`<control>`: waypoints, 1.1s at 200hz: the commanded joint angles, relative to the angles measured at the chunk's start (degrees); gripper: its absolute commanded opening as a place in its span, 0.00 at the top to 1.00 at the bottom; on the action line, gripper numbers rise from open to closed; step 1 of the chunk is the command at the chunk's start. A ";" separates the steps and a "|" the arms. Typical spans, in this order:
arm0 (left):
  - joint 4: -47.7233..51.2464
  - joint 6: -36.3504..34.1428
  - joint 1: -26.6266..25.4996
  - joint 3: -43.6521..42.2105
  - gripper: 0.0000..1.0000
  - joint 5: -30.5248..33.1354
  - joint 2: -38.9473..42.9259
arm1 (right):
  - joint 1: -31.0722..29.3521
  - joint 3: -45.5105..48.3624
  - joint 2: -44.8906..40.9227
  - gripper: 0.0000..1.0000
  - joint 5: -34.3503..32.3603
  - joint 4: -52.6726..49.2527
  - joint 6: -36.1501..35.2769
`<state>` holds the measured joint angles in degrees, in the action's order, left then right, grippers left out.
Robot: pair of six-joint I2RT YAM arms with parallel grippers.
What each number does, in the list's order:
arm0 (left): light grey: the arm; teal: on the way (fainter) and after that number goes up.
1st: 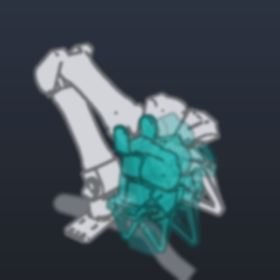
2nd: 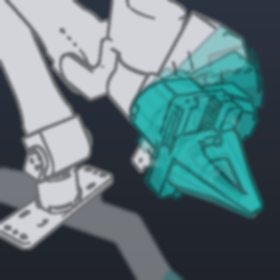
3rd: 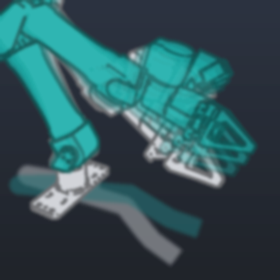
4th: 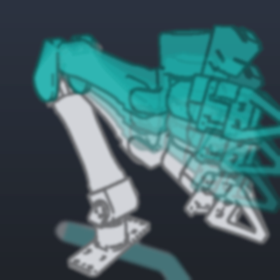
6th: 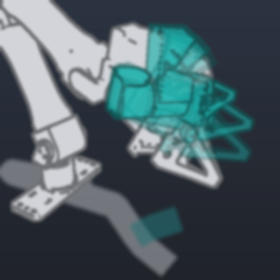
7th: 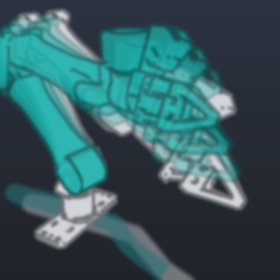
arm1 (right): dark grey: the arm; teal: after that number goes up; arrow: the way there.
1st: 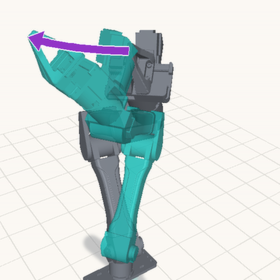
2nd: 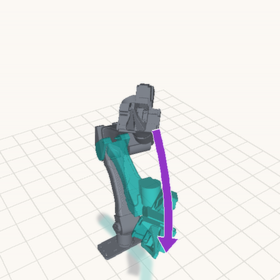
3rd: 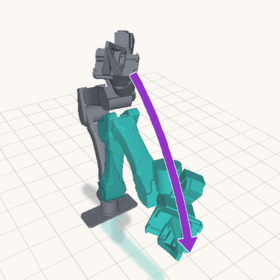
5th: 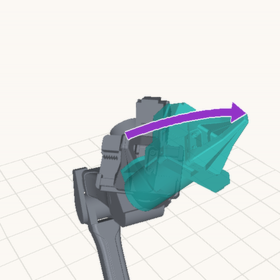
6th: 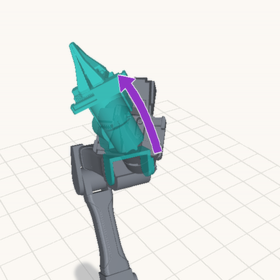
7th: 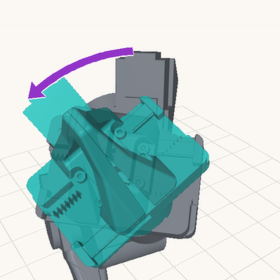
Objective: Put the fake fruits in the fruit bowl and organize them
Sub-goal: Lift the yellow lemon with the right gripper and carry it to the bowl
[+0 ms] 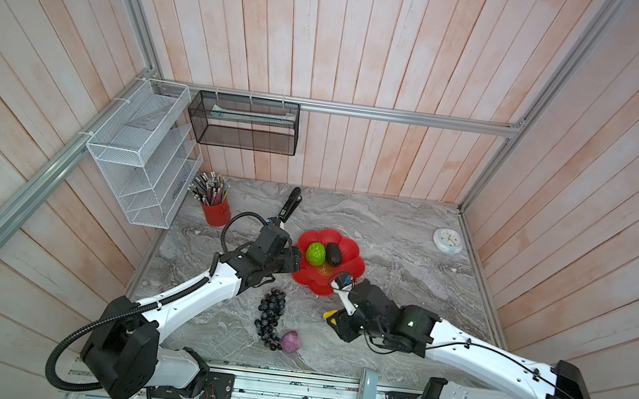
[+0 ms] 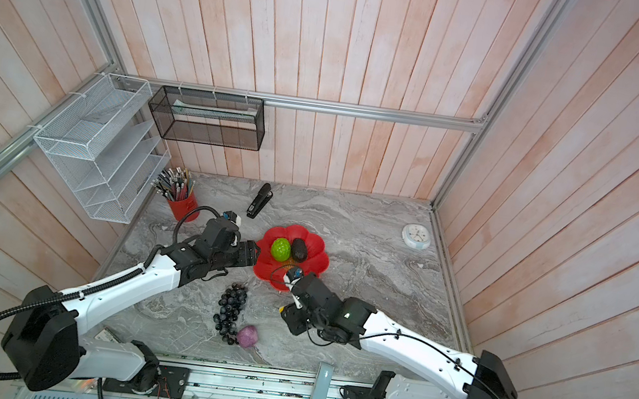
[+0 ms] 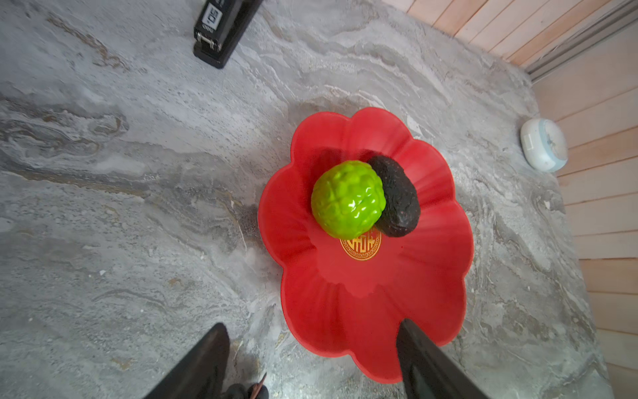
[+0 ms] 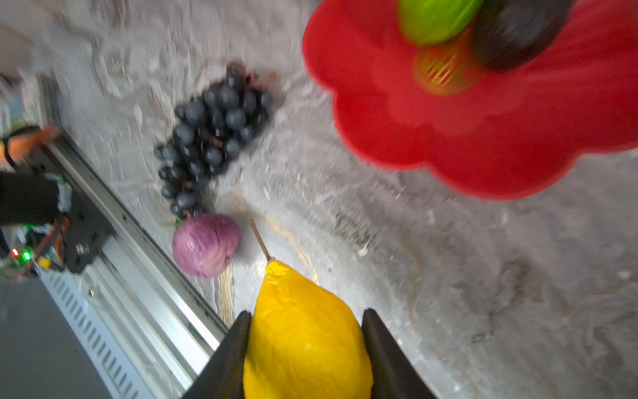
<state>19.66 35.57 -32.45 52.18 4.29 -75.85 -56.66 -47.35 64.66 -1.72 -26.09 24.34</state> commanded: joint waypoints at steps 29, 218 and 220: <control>-0.91 2.17 0.45 -3.02 0.21 3.17 4.10 | 16.33 1.76 2.24 0.65 2.30 16.82 -1.59; 0.94 4.07 0.63 -5.77 0.21 2.64 5.88 | 21.08 3.17 28.17 0.65 13.33 42.95 5.36; 1.00 4.07 0.63 -5.78 0.21 2.65 5.93 | 21.05 3.15 28.35 0.65 13.39 42.96 5.43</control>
<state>19.86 38.89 -32.14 47.40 6.28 -70.76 -35.92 -44.12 91.22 9.82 13.78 28.62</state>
